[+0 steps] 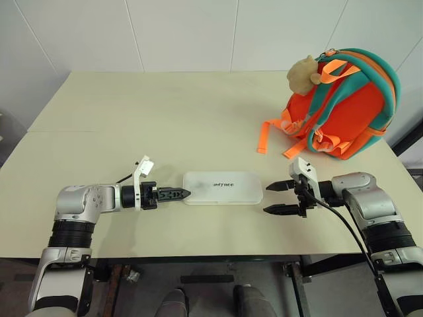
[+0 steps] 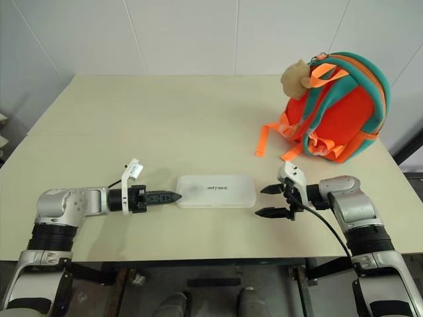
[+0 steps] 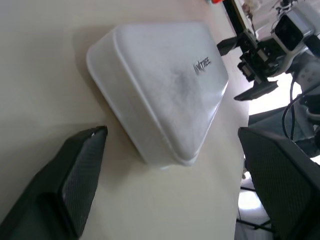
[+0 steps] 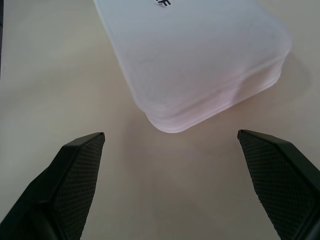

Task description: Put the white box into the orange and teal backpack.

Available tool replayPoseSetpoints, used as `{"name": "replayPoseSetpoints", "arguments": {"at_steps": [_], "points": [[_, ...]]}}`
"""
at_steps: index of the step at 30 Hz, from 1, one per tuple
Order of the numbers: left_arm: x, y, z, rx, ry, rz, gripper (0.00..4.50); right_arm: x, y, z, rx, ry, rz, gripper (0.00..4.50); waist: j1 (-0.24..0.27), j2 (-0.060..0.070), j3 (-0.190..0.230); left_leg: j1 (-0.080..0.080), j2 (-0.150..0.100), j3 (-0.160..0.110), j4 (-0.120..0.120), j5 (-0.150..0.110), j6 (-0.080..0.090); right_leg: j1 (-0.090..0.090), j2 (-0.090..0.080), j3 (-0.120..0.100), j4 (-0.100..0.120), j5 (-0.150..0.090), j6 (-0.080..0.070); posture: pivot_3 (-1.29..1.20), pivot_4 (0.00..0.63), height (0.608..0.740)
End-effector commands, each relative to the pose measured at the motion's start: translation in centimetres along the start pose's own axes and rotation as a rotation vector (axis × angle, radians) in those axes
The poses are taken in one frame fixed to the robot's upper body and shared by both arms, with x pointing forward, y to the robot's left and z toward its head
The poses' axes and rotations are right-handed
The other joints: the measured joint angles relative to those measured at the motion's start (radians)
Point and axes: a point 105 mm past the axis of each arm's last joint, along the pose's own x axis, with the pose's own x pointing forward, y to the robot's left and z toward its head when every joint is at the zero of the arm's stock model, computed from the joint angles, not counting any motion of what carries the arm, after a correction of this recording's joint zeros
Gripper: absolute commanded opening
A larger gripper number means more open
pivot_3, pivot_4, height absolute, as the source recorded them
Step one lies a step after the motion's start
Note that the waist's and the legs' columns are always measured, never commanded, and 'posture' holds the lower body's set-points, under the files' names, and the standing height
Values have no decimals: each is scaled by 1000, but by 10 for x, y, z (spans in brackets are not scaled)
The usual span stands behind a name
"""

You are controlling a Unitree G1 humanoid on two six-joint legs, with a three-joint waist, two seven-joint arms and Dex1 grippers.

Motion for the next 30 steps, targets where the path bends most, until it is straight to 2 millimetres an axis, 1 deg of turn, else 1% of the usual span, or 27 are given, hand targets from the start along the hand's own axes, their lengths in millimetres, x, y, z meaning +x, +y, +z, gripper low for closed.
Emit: {"name": "replayPoseSetpoints", "arguments": {"at_steps": [1,5,8,11,17,20,24,30], "points": [[4,-4,-5,-37,22,-22,4487,-1,4,7,-35,-2,20,4500,2,0,0,0,0,0,0,0,0,0,0,0,0,0,0,0,150,740],[9,-2,-7,-56,26,-16,4487,5,4,10,-41,-20,26,4500,6,0,0,0,0,0,0,0,0,0,0,0,-1,0,0,0,150,740],[22,0,-9,-80,26,-38,4487,12,3,11,-60,-30,34,4500,9,0,0,0,0,0,0,0,0,1,0,0,-1,0,0,0,150,740],[28,0,-9,-108,27,-57,4487,14,2,11,-69,-33,37,4500,10,0,0,0,-1,0,2,0,0,2,0,0,-1,0,1,0,150,740],[41,-8,-8,-186,74,-124,4487,16,1,11,-99,-30,40,4500,10,0,0,1,-1,-1,2,0,0,4,-1,0,-2,1,1,0,150,740],[43,-8,-5,-233,94,-136,4487,15,1,7,-112,-13,34,4500,9,0,0,1,-1,-1,2,0,0,4,-1,-1,-2,1,1,0,150,740],[41,-12,3,-332,101,-176,4487,9,0,-1,-113,4,11,4500,6,0,0,1,-1,-1,1,0,0,3,-1,-1,-2,0,2,0,150,740],[42,-8,12,-397,95,-165,4487,-1,3,-12,-101,16,-17,4500,8,0,0,1,-1,-1,1,0,0,3,-1,-1,-3,0,3,0,150,740]]}}
